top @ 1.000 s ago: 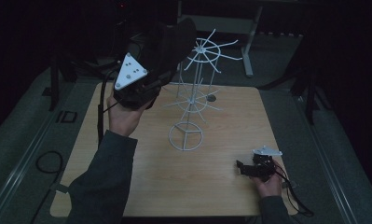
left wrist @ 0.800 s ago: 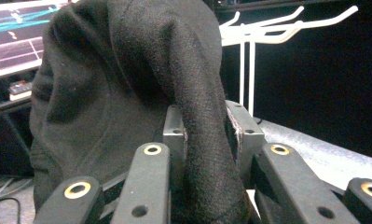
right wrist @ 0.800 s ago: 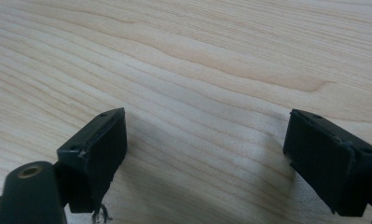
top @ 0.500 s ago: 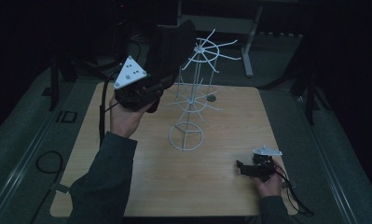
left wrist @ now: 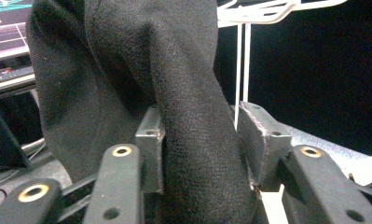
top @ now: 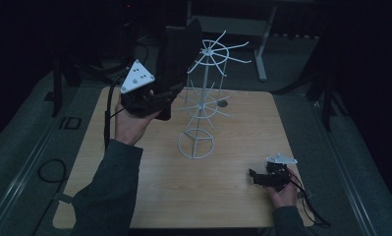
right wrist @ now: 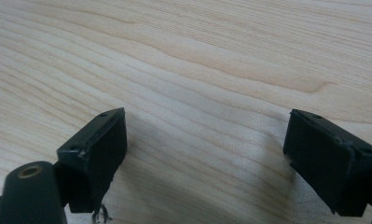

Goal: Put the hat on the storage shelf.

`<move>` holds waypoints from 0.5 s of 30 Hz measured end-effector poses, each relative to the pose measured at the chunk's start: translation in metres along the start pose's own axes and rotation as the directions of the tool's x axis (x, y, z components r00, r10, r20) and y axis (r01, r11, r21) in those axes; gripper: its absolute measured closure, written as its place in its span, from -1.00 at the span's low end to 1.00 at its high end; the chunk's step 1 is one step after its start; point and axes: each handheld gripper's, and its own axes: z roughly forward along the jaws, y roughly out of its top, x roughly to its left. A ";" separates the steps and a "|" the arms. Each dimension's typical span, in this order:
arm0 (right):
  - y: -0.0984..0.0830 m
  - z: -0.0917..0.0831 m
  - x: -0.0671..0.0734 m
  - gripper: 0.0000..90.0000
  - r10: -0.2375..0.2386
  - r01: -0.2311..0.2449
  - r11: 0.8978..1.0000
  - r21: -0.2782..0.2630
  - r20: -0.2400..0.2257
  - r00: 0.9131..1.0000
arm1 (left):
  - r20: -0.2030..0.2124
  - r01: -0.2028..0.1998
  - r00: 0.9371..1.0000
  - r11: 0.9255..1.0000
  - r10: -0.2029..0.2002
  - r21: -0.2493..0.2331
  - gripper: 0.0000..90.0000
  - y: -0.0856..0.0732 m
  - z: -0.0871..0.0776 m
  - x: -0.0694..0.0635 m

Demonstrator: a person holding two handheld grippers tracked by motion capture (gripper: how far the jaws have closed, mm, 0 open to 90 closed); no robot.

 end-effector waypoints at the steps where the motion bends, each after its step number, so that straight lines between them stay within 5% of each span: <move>1: 0.000 0.000 0.000 -0.70 0.000 0.000 1.000 -0.001 0.000 1.000 | -0.003 0.000 1.000 1.000 0.000 -0.002 0.18 0.000 0.000 0.000; 15: 0.000 0.000 0.000 -0.70 0.000 0.000 1.000 0.000 0.000 1.000 | -0.013 0.026 1.000 0.999 -0.027 -0.025 0.03 0.003 -0.010 0.003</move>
